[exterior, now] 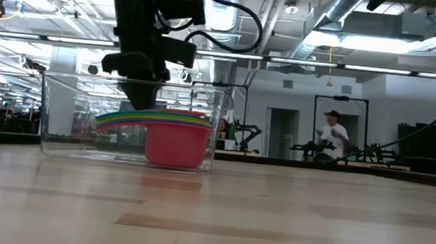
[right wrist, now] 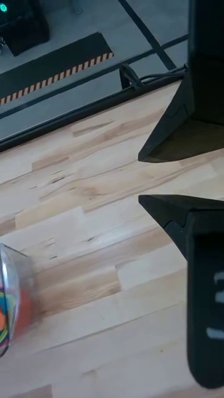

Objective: Nest measuring cups in basket
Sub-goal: Stack the orange measuring cup on top the light blue measuring cup in the transparent bin, then stack the dark blue measuring cup on top of the orange measuring cup in the transparent bin

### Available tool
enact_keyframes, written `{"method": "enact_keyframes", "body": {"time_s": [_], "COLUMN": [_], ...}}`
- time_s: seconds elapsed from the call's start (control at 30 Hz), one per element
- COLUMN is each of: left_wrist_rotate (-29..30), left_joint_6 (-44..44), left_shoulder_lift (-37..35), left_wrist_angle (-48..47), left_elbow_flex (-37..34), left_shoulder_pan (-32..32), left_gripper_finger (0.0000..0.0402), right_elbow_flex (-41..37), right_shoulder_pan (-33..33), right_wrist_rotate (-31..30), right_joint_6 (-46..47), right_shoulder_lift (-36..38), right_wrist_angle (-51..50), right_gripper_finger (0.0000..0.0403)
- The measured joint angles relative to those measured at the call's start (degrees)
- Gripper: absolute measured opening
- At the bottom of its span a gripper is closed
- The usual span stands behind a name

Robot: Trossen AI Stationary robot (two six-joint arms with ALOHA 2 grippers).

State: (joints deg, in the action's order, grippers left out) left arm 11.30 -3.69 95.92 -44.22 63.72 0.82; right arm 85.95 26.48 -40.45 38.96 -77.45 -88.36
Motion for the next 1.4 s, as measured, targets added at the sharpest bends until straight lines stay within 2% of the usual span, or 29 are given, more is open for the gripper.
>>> {"method": "enact_keyframes", "body": {"time_s": [0.2, 0.43, 0.5, 0.67, 0.73, 0.8, 0.93, 1.03, 1.13, 1.3, 1.4], "left_wrist_rotate": [-3.3, -11.0, -10.6, -4.0, -1.5, -1.3, -8.1, -11.1, -11.2, -9.6, -11.2], "left_joint_6": [-3.9, -4.6, -5.2, -6.6, -8.4, -10.1, -14.5, -19.9, -23.8, -30.7, -34.5], "left_shoulder_lift": [0.1, 0.1, 0.1, 0.0, 0.0, -0.2, -0.5, -0.6, -1.7, -2.7, -2.7], "left_wrist_angle": [-3.5, -6.6, -6.7, -12.3, -17.2, -21.8, -34.1, -41.0, -42.3, -40.9, -40.9], "left_elbow_flex": [1.7, 3.3, 3.3, 3.7, 5.8, 9.6, 20.2, 25.4, 25.6, 19.5, 15.9], "left_shoulder_pan": [0.7, 1.1, 1.3, 1.4, 1.3, 1.3, 2.8, 6.3, 12.7, 27.1, 34.4], "left_gripper_finger": [0.0000, 0.0000, 0.0000, 0.0000, 0.0000, 0.0000, 0.0000, 0.0000, 0.0000, 0.0000, 0.0000], "right_elbow_flex": [0.0, 0.0, 0.0, 0.0, 0.0, 0.0, 0.0, 0.0, 0.0, 0.0, 0.0], "right_shoulder_pan": [0.0, 0.0, 0.0, 0.0, 0.0, 0.0, 0.0, 0.0, 0.0, -0.5, -1.2], "right_wrist_rotate": [0.0, 0.0, 0.0, -0.1, -0.1, -0.1, -0.1, -0.1, -1.2, -2.2, -2.1], "right_joint_6": [0.0, -0.3, -0.4, -0.4, -0.4, -0.4, -0.4, -0.4, -0.4, -0.1, 1.7], "right_shoulder_lift": [0.0, 0.0, 0.0, 0.0, 0.0, 0.0, 0.0, 0.0, 0.0, 0.0, 0.0], "right_wrist_angle": [-0.5, -0.6, -0.6, -0.6, -0.6, -0.5, -0.6, -0.7, -0.7, 0.8, 2.4], "right_gripper_finger": [0.0118, 0.0118, 0.0118, 0.0118, 0.0118, 0.0118, 0.0118, 0.0118, 0.0118, 0.0118, 0.0118]}}
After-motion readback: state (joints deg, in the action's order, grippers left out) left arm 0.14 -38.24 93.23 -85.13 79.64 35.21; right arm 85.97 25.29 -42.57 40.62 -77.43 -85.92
